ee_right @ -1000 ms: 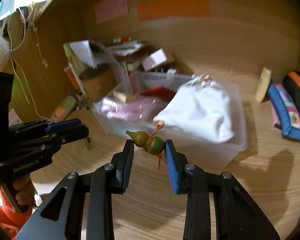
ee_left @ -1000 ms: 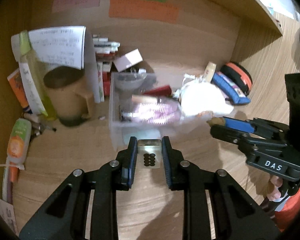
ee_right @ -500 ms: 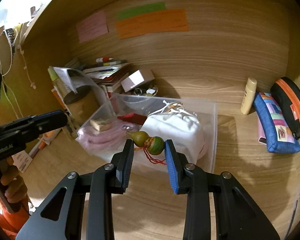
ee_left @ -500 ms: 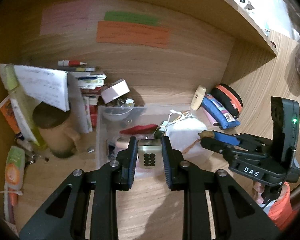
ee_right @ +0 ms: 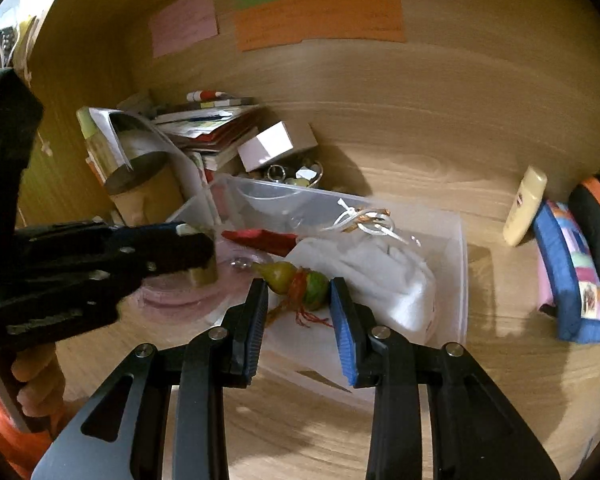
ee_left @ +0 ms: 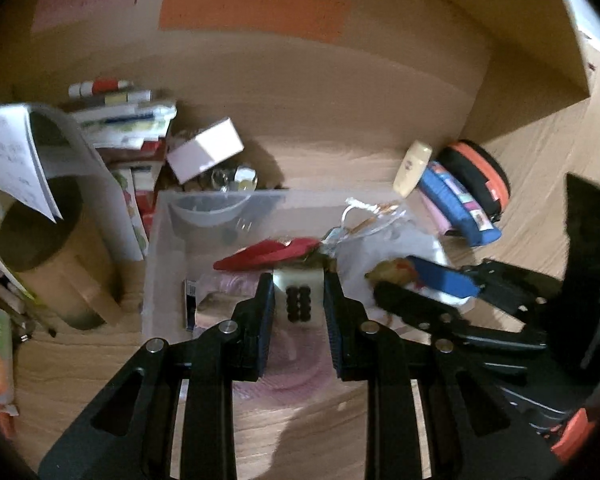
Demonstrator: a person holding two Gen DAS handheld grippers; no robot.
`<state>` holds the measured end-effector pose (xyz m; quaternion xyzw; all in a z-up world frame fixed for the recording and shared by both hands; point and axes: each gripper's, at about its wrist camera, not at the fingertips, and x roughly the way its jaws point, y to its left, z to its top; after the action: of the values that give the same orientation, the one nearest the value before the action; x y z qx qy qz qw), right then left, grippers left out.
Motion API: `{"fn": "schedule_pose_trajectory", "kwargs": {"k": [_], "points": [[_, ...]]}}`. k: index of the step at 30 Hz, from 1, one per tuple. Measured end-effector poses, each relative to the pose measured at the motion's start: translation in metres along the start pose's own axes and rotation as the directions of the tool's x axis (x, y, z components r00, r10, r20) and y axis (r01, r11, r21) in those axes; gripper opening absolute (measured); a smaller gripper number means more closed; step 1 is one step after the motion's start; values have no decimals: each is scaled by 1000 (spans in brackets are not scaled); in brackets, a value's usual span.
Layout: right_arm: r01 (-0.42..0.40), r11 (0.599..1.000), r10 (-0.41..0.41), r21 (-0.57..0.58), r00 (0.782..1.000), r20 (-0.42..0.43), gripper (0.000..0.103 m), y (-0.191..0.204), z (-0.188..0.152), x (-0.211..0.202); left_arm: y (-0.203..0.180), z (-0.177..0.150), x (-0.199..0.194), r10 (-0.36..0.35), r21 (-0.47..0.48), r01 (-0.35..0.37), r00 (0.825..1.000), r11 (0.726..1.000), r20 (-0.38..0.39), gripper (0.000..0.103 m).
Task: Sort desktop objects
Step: 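Carry the tile into the bin with the left tool while the right tool carries the beads there, then open the left tool to drop the tile while the right tool releases the beads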
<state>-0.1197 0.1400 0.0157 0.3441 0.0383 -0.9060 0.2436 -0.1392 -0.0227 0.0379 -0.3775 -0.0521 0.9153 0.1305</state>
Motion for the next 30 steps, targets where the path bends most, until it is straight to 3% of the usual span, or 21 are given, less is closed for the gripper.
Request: {"fn": "schedule_pose_trajectory", "kwargs": {"k": [8, 11, 13, 18, 23, 30], "points": [[55, 996, -56, -66, 998, -8, 31, 11, 4, 5, 0, -3, 2, 10, 16, -10, 1000, 1000, -5, 27], [41, 997, -43, -71, 999, -22, 48, 14, 5, 4, 3, -2, -1, -9, 1, 9, 1000, 1000, -7, 39], [36, 997, -38, -73, 999, -23, 66, 16, 4, 0, 2, -3, -5, -5, 2, 4, 1000, 1000, 4, 49], [108, 987, -106, -119, 994, 20, 69, 25, 1, -13, 1, -5, -15, 11, 12, -12, 1000, 1000, 23, 51], [121, 986, -120, -112, 993, 22, 70, 23, -1, -22, -2, -9, -27, 34, 25, -36, 998, 999, 46, 55], [136, 987, -133, -91, 990, 38, 81, 16, -7, -36, -9, -16, -43, 84, 47, -89, 993, 995, 86, 72]]}}
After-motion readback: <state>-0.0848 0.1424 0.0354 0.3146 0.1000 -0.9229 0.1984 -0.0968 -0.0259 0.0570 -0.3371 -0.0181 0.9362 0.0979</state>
